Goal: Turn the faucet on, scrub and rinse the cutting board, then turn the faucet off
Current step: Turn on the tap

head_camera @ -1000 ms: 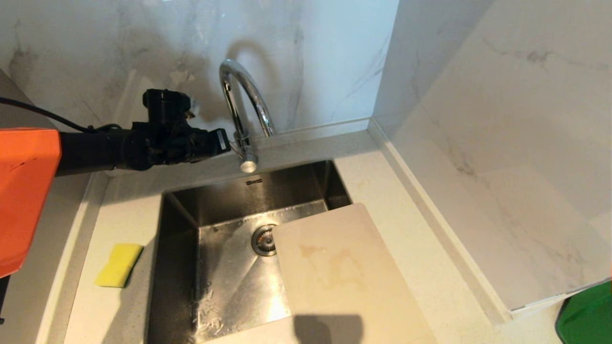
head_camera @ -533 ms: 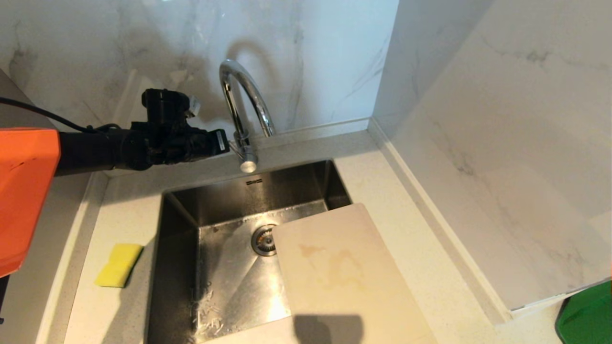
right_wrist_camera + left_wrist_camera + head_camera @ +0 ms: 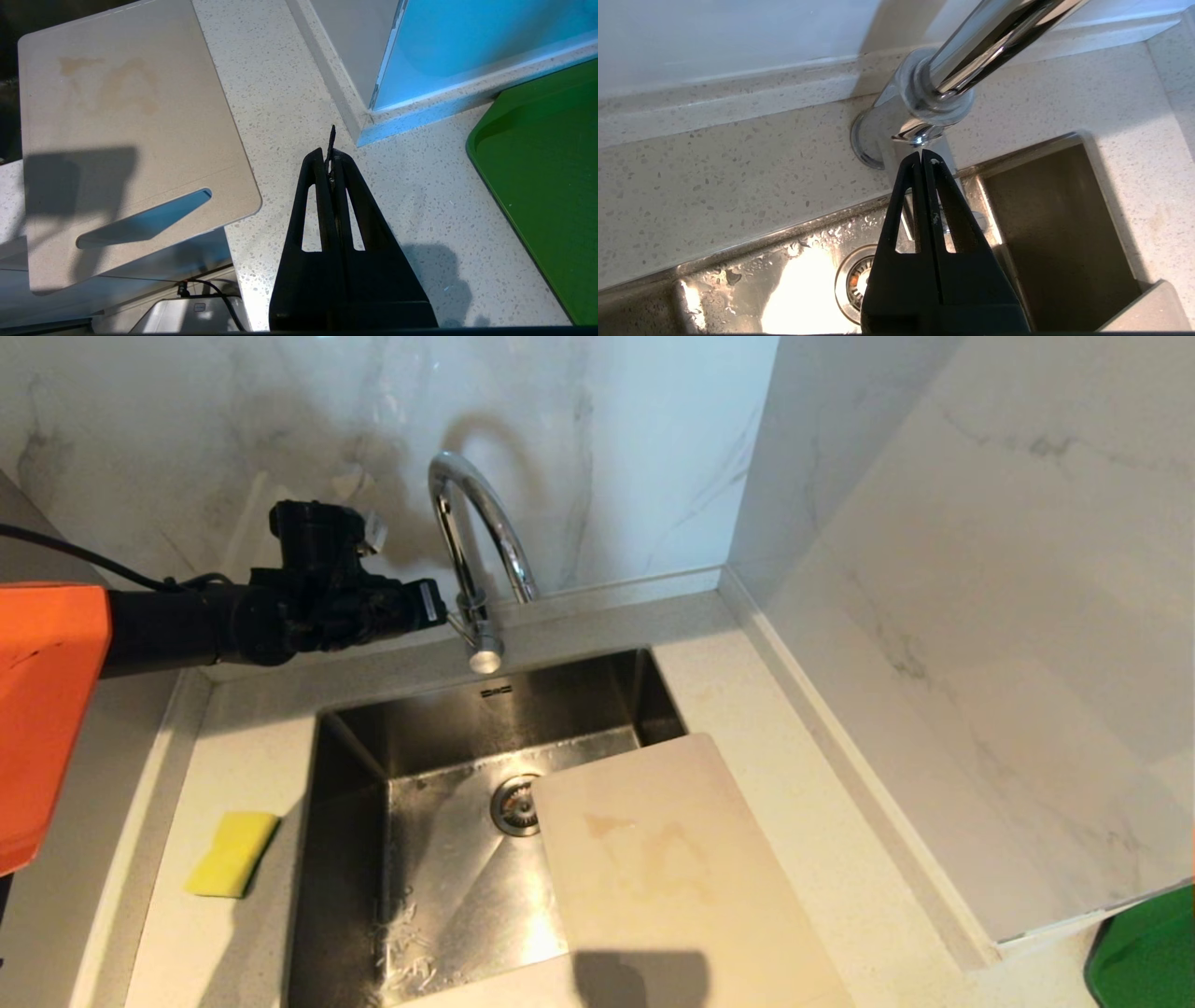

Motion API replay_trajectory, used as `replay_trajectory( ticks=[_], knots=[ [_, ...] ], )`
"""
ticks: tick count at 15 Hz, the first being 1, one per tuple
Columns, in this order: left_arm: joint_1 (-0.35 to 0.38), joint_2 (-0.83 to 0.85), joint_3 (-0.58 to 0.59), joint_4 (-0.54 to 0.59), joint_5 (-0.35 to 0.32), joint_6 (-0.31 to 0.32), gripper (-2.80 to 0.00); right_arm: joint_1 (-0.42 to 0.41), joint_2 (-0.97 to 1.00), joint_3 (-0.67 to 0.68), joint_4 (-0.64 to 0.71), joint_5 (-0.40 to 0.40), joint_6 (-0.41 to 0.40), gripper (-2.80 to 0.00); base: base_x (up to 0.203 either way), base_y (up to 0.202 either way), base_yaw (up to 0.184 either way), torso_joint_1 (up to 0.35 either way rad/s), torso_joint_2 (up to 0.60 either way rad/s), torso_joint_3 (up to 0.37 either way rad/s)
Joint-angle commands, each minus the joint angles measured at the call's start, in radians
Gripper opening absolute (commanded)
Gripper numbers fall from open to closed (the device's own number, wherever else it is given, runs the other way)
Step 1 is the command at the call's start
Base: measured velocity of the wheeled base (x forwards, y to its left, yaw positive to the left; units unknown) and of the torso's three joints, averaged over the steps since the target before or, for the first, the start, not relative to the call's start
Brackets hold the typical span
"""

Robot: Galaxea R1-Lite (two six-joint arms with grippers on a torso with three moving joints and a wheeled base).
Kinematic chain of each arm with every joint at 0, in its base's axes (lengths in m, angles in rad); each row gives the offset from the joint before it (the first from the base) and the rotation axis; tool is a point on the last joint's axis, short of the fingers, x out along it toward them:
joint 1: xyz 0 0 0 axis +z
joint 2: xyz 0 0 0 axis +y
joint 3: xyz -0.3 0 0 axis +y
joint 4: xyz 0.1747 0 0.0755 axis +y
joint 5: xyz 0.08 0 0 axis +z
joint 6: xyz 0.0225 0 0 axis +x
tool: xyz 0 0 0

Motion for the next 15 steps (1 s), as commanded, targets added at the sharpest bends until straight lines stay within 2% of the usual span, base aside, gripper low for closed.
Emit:
replay_trajectory(
  ticks=[1, 7, 10, 12, 15],
  knots=[
    [-0.001, -0.009, 0.0, -0.002, 0.0, -0.002, -2.8, 0.0, 0.0, 0.0, -0.001, 0.0, 0.0, -2.8, 0.0, 0.0, 0.0, 0.0, 0.0, 0.0],
    [-0.003, -0.01, 0.0, -0.002, -0.002, -0.032, -2.8, 0.0, 0.0, 0.0, 0.0, 0.0, 0.0, -2.8, 0.0, 0.0, 0.0, 0.0, 0.0, 0.0],
    [-0.011, -0.009, 0.0, 0.0, -0.002, -0.074, -2.8, 0.0, 0.0, 0.0, -0.001, 0.001, 0.001, -2.8, 0.0, 0.0, 0.0, 0.0, 0.0, 0.0],
    [-0.02, -0.009, 0.0, 0.004, -0.006, -0.125, -2.8, 0.0, 0.0, 0.0, 0.0, 0.0, 0.0, -2.8, 0.0, 0.0, 0.0, 0.0, 0.0, 0.0],
    [-0.03, -0.006, 0.0, 0.0, -0.006, -0.137, -2.8, 0.0, 0.0, 0.0, 0.001, -0.001, 0.001, -2.8, 0.0, 0.0, 0.0, 0.0, 0.0, 0.0]
  ],
)
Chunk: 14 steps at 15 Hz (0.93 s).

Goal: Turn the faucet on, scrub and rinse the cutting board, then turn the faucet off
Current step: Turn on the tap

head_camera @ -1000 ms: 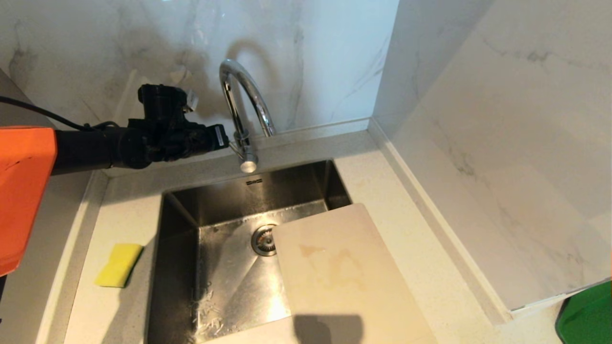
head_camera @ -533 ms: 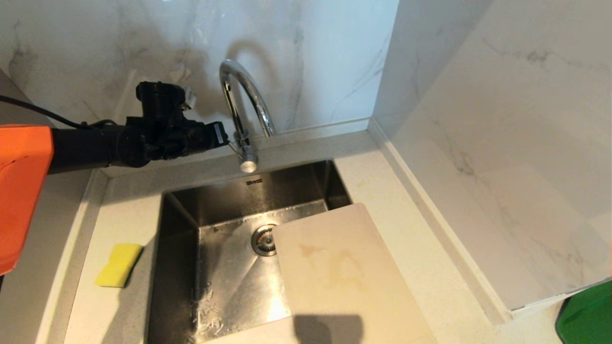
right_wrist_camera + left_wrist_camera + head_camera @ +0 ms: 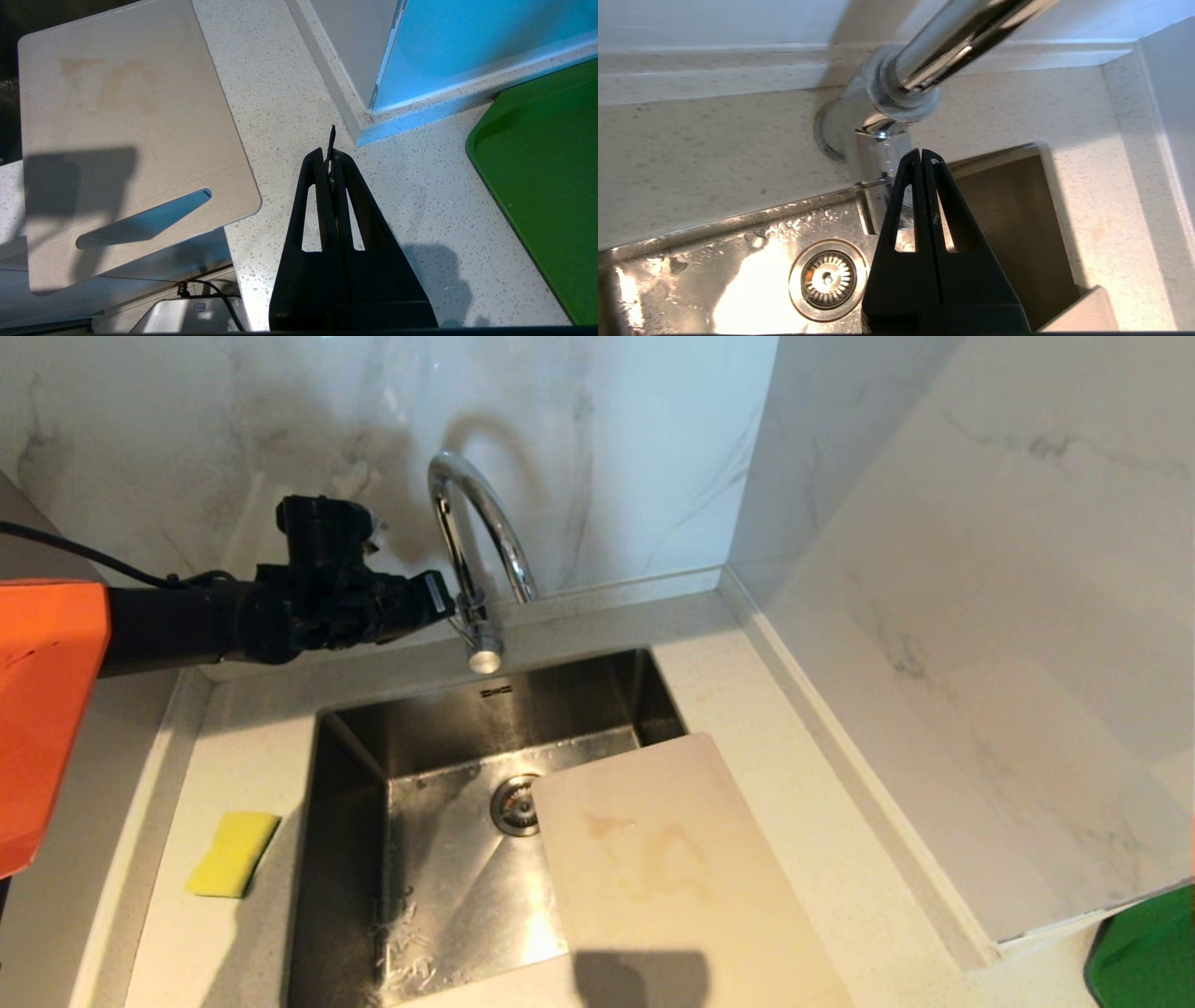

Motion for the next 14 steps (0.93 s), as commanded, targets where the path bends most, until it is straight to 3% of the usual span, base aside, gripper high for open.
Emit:
replay_trajectory(
  ticks=[1, 8, 14],
  knots=[
    [-0.004, 0.003, 0.0, -0.003, 0.0, -0.004, -2.8, 0.001, 0.0, 0.0, 0.001, -0.001, 0.0, -2.8, 0.0, 0.0, 0.0, 0.0, 0.0, 0.0],
    [-0.004, -0.004, 0.002, 0.02, -0.007, -0.011, -2.8, 0.0, 0.0, 0.0, 0.001, 0.0, 0.001, -2.8, 0.0, 0.0, 0.0, 0.0, 0.0, 0.0],
    [-0.006, -0.052, 0.002, 0.148, -0.032, -0.012, -2.8, 0.0, 0.0, 0.0, 0.0, -0.001, 0.0, -2.8, 0.0, 0.0, 0.0, 0.0, 0.0, 0.0]
  ],
)
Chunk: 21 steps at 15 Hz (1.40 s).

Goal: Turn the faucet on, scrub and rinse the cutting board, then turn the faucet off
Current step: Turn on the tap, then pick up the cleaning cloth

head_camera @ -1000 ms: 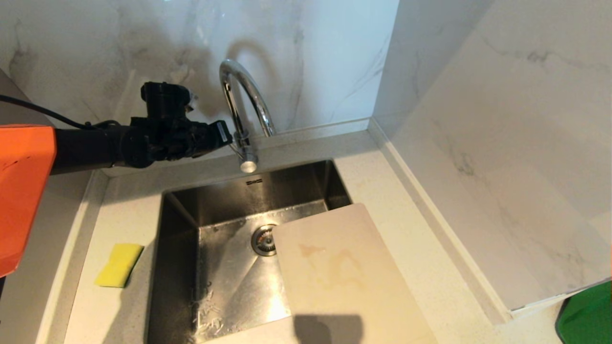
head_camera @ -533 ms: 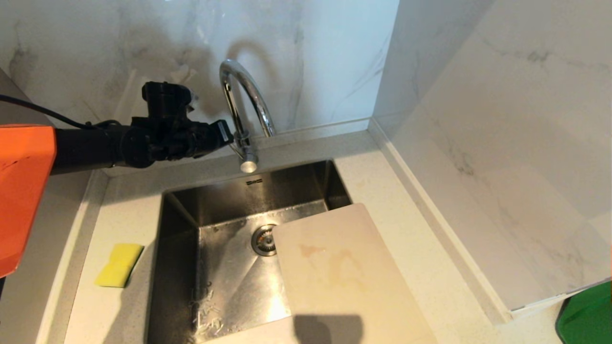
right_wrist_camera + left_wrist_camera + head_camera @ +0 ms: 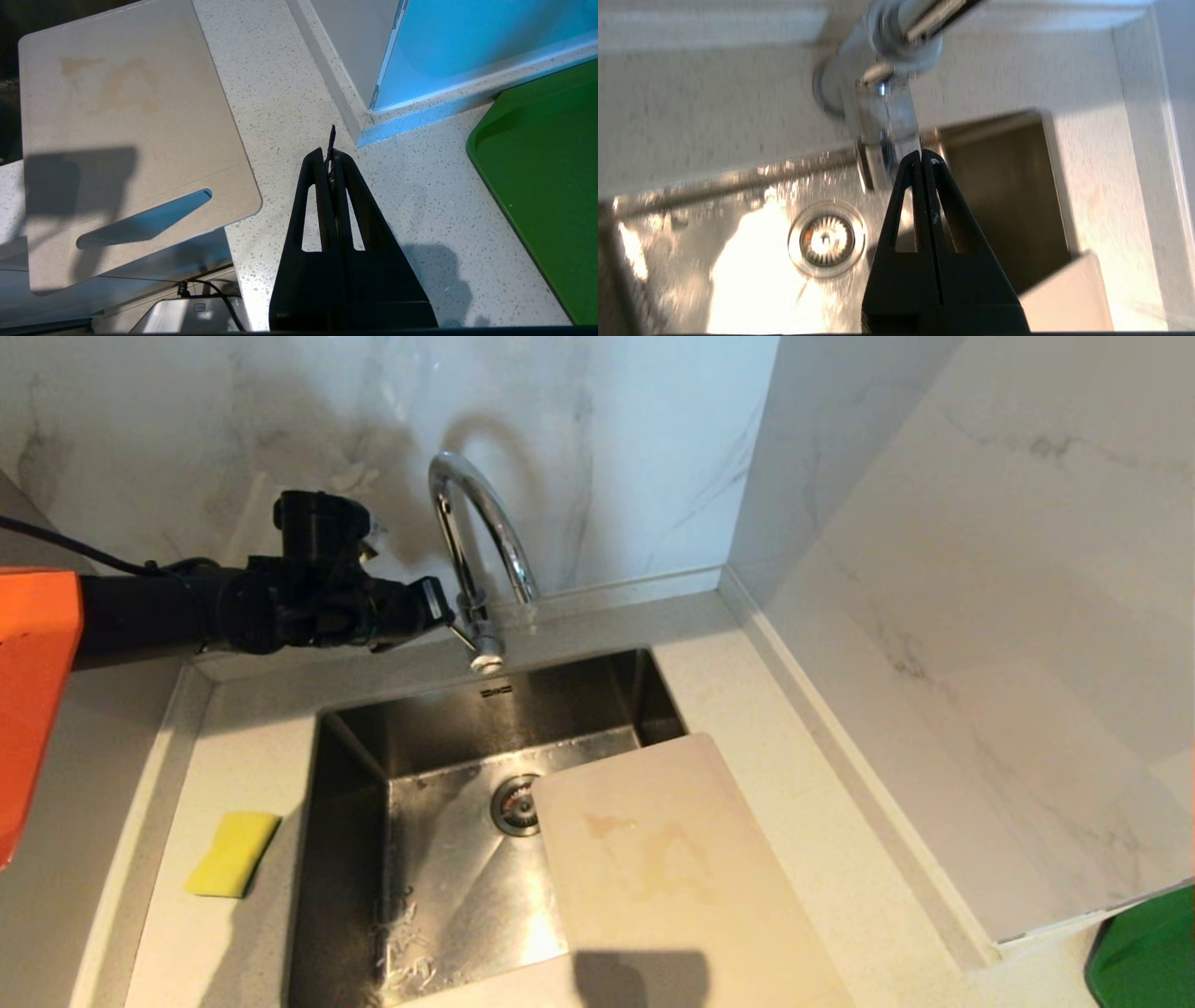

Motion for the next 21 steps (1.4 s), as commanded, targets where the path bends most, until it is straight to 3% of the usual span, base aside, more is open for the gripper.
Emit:
replay_trajectory(
  ticks=[1, 6, 10, 14, 18, 21],
  knots=[
    [-0.003, -0.021, 0.001, 0.042, -0.001, -0.002, -2.8, 0.0, 0.0, 0.0, -0.001, 0.0, -0.001, -2.8, 0.0, 0.0, 0.0, 0.0, 0.0, 0.0],
    [-0.018, -0.045, 0.007, 0.13, -0.004, -0.007, -2.8, 0.0, 0.0, 0.0, 0.001, 0.0, 0.0, -2.8, 0.0, 0.0, 0.0, 0.0, 0.0, 0.0],
    [-0.024, -0.05, 0.01, 0.13, 0.008, 0.004, -2.8, 0.0, 0.0, 0.0, 0.001, 0.0, 0.0, -2.8, 0.0, 0.0, 0.0, 0.0, 0.0, 0.0],
    [-0.02, -0.094, 0.02, 0.129, 0.06, 0.214, -2.8, 0.001, 0.0, 0.0, 0.0, 0.0, 0.0, -2.8, 0.0, 0.0, 0.0, 0.0, 0.0, 0.0],
    [-0.004, -0.161, 0.066, 0.182, 0.09, 0.297, -2.8, 0.0, 0.0, -0.001, 0.0, 0.0, 0.0, -2.8, 0.0, 0.0, 0.0, 0.0, 0.0, 0.0],
    [0.037, -0.247, 0.117, 0.356, 0.09, 0.373, -2.8, 0.0, 0.0, 0.0, 0.001, 0.0, 0.0, -2.8, 0.0, 0.0, 0.0, 0.0, 0.0, 0.0]
  ],
)
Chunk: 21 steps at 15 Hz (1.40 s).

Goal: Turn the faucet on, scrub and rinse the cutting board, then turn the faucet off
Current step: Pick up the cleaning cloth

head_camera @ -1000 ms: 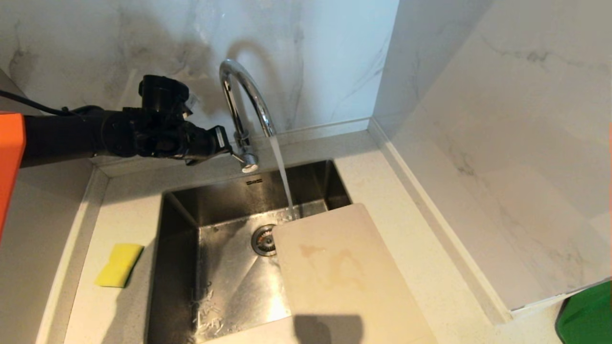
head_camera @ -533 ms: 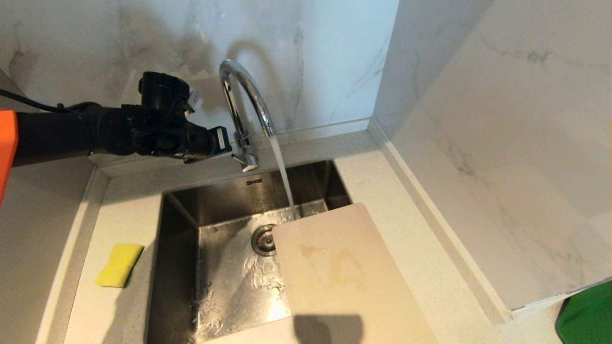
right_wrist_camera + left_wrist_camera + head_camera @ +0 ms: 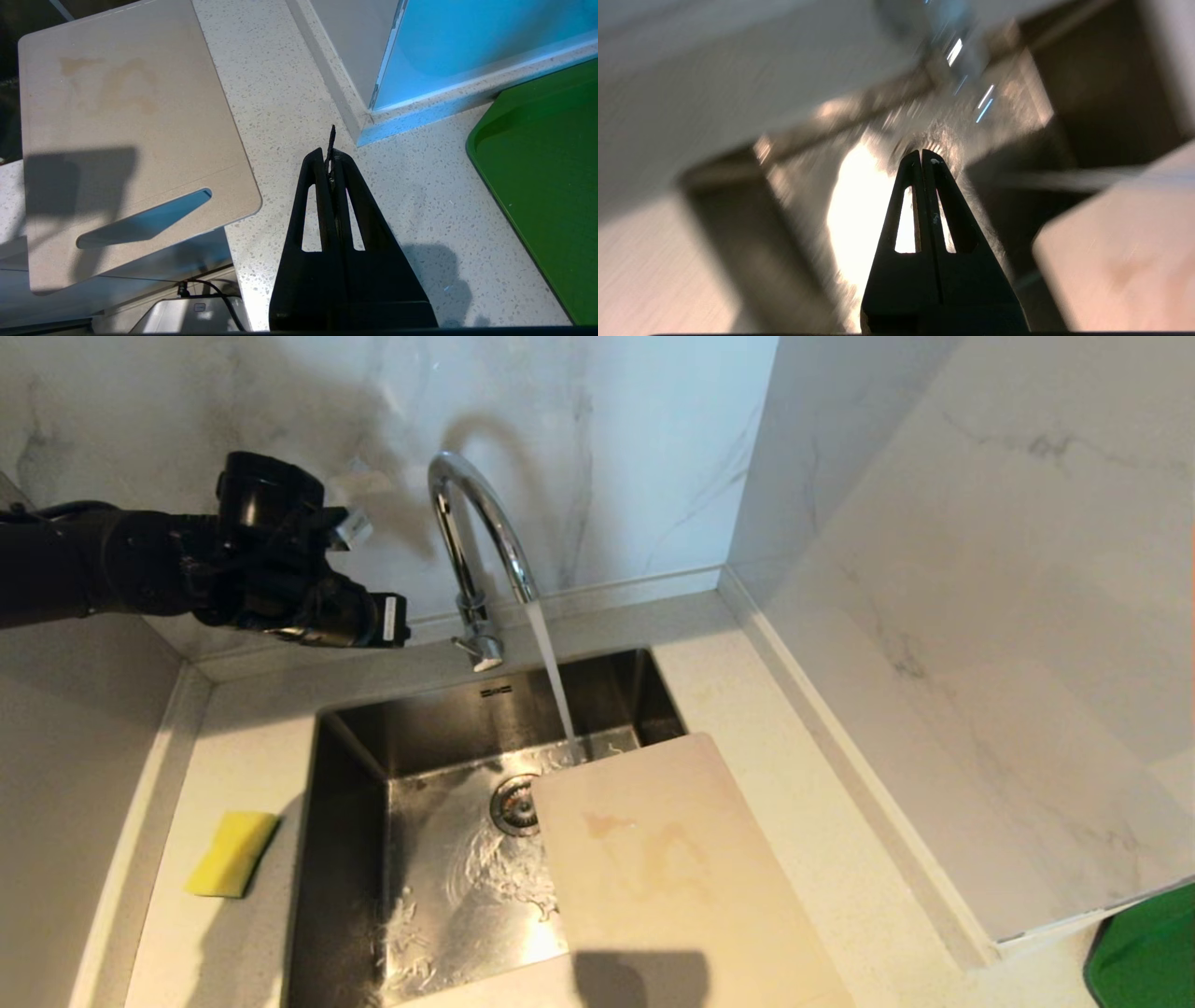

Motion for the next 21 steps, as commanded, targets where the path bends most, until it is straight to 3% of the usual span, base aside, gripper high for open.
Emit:
replay_trajectory(
  ticks=[1, 6, 9, 14, 18, 19, 21],
  knots=[
    [0.034, -0.101, 0.051, 0.131, 0.0, 0.036, -2.8, 0.0, 0.0, 0.0, 0.001, 0.001, -0.001, -2.8, 0.0, 0.0, 0.0, 0.0, 0.0, 0.0],
    [0.088, -0.254, 0.287, 0.232, 0.002, 0.076, -2.8, 0.0, 0.0, 0.0, 0.0, -0.001, -0.001, -2.8, 0.0, 0.0, 0.0, 0.0, 0.0, 0.0],
    [0.178, -0.308, 0.408, 0.285, 0.003, 0.16, -2.8, 0.0, 0.0, 0.0, 0.0, 0.001, 0.0, -2.8, 0.0, 0.0, 0.0, 0.0, 0.0, 0.0],
    [0.321, -0.271, 0.493, 0.261, -0.001, 0.25, -2.8, 0.0, 0.0, 0.0, 0.001, -0.001, -0.001, -2.8, 0.0, 0.0, 0.0, 0.0, 0.0, 0.0],
    [0.388, -0.224, 0.552, 0.254, -0.018, 0.283, -2.8, 0.0, 0.0, -0.002, 0.0, -0.001, 0.0, -2.8, 0.0, 0.0, 0.0, 0.0, 0.0, 0.0],
    [0.402, -0.21, 0.56, 0.249, -0.019, 0.283, 0.0, 0.0, 0.0, 0.0, 0.001, -0.001, 0.0, -2.8, 0.0, 0.0, 0.0, 0.0, 0.0, 0.0],
    [0.434, -0.183, 0.56, 0.241, -0.021, 0.284, 0.0, 0.0, 0.0, 0.0, 0.001, 0.001, 0.0, -2.8, 0.0, 0.0, 0.0, 0.0, 0.0, 0.0]
  ],
)
